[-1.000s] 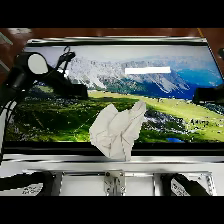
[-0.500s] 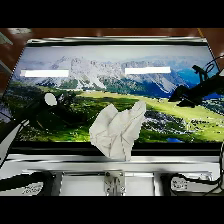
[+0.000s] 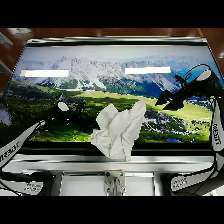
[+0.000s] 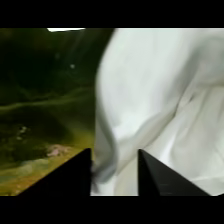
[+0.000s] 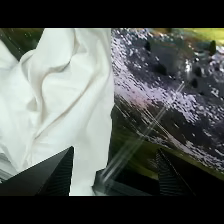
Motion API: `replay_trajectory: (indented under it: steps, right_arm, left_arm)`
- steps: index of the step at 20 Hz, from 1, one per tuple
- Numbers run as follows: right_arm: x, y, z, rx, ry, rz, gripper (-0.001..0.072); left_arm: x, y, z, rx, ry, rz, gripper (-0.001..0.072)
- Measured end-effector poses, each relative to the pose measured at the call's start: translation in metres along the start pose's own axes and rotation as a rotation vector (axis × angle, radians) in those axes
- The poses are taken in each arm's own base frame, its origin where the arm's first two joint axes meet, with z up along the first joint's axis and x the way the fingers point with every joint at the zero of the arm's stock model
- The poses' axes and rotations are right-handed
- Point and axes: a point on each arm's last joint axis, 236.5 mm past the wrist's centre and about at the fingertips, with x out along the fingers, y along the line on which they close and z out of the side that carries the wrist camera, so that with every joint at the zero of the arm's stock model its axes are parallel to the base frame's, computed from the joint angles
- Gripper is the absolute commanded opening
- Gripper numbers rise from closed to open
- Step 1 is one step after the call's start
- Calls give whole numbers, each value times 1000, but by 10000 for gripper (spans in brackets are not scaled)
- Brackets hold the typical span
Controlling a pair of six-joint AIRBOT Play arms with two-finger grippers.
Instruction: Fold the shirts.
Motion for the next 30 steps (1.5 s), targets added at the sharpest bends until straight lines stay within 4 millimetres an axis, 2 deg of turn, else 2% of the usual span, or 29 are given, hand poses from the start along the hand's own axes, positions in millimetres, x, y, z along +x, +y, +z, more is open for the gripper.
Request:
replay_trajectory:
  steps: [1, 2, 5, 9, 10, 11, 12, 13, 16, 18, 20, 21, 23, 25, 26, 27, 29, 30]
  right_arm:
    - [5, 2, 0, -3, 13, 1, 634]
    - [12, 5, -1, -9, 26, 7, 634]
    - [38, 13, 0, -27, 67, 6, 634]
    - [79, 23, 4, -28, 102, 1, 631]
    - [88, 25, 5, -24, 104, -4, 608]
    - [96, 25, 7, -20, 105, -9, 409]
    - [101, 26, 8, -15, 105, -13, 165]
    - [105, 27, 8, -8, 106, -15, 57]
    - [109, 31, 7, 2, 111, -9, 59]
    - [101, 41, 5, -26, 101, -1, 59]
    - [74, 55, 9, -97, 42, 4, 60]
    - [53, 65, 12, -150, -8, 6, 59]
    - [-7, 94, 20, -290, -155, 3, 60]
    - [-90, 132, 23, -446, -375, -23, 60]
    - [-139, 155, 20, -522, -516, -42, 60]
    - [-185, 176, 11, -587, -650, -69, 60]
    - [-280, 219, -22, -699, -952, -126, 60]
    - [-322, 239, -46, -745, -1097, -150, 60]
  left_arm:
    - [2, -1, 4, -8, -13, -9, 111]
    - [4, -2, 7, -13, -23, -16, 47]
    - [5, -4, 8, -8, -27, -31, 38]
    - [-3, -14, 10, 38, -54, -46, 38]
    - [-6, -17, 11, 56, -63, -49, 38]
    - [-9, -19, 11, 69, -71, -52, 39]
    - [-13, -21, 13, 81, -81, -56, 39]
    - [-17, -23, 15, 90, -93, -59, 38]
    - [-30, -29, 23, 113, -122, -72, 37]
    - [-45, -39, 32, 142, -158, -86, 36]
    - [-76, -56, 47, 200, -234, -98, 36]
    - [-99, -69, 56, 239, -292, -105, 36]
    - [-171, -106, 71, 352, -458, -112, 36]
    - [-263, -147, 72, 474, -674, -106, 37]
    - [-318, -169, 63, 538, -800, -97, 36]
    - [-375, -192, 46, 607, -939, -87, 37]
    - [-471, -224, -4, 713, -1187, -47, 37]
    - [-507, -235, -33, 755, -1287, -26, 37]
